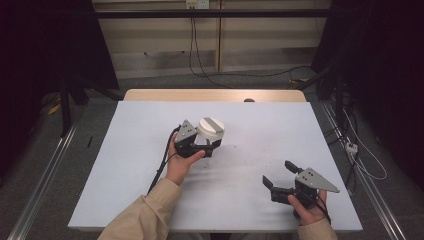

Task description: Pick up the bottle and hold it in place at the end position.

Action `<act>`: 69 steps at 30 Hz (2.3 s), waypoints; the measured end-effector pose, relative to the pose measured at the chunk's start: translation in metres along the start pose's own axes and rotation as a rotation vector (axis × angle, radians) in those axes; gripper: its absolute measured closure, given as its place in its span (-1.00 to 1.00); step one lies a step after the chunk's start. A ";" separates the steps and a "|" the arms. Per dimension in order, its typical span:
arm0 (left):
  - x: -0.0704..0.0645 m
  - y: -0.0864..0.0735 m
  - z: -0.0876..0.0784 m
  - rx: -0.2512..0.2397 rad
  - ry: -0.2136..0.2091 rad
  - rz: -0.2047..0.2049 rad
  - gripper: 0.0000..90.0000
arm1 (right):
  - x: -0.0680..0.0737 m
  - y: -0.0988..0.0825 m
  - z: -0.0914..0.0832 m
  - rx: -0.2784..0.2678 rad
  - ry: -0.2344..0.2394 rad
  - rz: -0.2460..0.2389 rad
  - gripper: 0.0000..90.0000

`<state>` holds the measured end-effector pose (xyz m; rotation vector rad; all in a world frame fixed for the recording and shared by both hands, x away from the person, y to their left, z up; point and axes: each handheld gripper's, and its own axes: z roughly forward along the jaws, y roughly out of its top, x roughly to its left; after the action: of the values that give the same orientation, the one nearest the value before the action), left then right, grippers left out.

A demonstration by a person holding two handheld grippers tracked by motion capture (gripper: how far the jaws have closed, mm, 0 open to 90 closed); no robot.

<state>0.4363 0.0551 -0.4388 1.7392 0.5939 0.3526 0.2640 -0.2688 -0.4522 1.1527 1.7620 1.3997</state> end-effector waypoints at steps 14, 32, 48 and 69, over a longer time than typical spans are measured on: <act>0.002 -0.003 0.010 0.016 0.007 -0.011 -0.59 | 0.000 0.000 0.001 0.001 0.005 -0.002 -0.88; 0.005 0.005 0.027 0.035 0.014 -0.013 -0.59 | 0.000 0.000 0.001 0.000 0.008 0.004 -0.88; 0.008 0.005 0.046 0.051 0.022 -0.012 -0.59 | 0.000 -0.001 0.001 0.000 0.008 0.010 -0.88; 0.007 0.006 0.069 0.057 0.024 -0.010 -0.59 | -0.001 -0.001 0.001 0.003 0.012 0.020 -0.88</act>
<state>0.4793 0.0021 -0.4510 1.7876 0.6352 0.3530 0.2653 -0.2690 -0.4539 1.1682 1.7660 1.4188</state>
